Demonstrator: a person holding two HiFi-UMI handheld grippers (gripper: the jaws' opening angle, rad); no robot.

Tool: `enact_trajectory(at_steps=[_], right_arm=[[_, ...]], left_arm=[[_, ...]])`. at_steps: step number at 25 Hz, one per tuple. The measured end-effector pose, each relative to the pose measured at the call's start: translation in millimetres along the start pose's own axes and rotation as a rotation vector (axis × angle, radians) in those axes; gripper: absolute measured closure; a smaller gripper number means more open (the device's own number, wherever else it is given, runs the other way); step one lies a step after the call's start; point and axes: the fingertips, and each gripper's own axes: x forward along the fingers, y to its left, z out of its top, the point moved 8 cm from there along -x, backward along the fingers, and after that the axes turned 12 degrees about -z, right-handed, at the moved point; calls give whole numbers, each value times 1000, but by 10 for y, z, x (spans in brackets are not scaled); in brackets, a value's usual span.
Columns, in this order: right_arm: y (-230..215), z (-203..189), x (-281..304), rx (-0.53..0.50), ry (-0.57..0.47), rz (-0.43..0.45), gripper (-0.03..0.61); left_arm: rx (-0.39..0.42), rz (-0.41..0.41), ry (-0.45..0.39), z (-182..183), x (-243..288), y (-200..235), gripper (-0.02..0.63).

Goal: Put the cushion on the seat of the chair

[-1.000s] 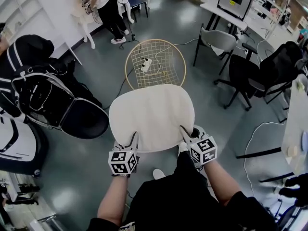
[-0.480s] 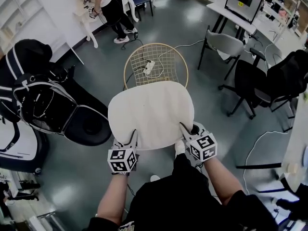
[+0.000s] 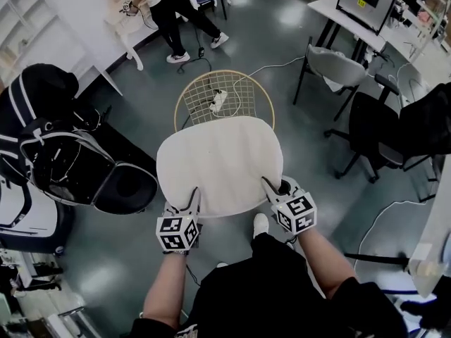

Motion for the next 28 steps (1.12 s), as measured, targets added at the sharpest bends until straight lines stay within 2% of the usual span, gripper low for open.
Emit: enact_trajectory(at_steps=[13,19,28], right_arm=[[-1526,265,1153,24,35,40,518],[-1733,233,1379,20,55,51,518],[-1585,140,1574,7,79,37,517]], left_arm=[[-32,43,25,472,1792,97,477],[-49,58,44,476,2054,130,477],[-60,45,59,329,2097,393,474]])
